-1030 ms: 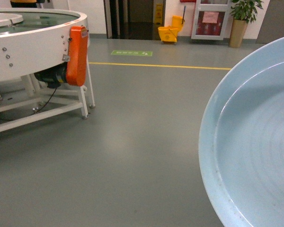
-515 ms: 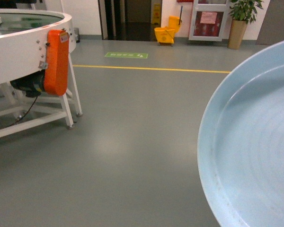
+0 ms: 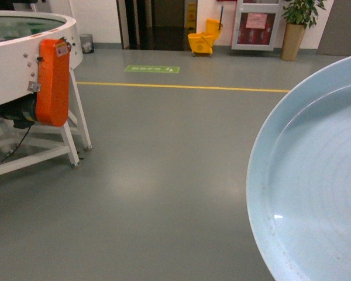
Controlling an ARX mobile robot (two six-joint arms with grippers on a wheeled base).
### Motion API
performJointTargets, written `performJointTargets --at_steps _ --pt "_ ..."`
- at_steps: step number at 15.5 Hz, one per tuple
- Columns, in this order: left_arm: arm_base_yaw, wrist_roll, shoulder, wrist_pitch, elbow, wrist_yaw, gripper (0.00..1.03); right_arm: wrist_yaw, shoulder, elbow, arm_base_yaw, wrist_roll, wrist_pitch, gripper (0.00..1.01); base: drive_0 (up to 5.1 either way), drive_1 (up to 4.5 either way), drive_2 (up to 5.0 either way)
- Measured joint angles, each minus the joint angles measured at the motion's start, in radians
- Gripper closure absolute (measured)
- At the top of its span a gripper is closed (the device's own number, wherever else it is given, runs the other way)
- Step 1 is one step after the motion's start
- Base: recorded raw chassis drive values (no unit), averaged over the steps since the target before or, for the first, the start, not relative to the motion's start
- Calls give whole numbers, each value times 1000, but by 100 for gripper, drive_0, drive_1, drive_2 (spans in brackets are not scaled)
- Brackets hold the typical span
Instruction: Place blue tray on left shelf second layer neatly
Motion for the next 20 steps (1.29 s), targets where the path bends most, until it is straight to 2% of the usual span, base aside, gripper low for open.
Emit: performJointTargets --at_steps 20 --pt "0 0 0 0 0 -1 5 -1 0 0 0 0 -1 99 -159 -159 -159"
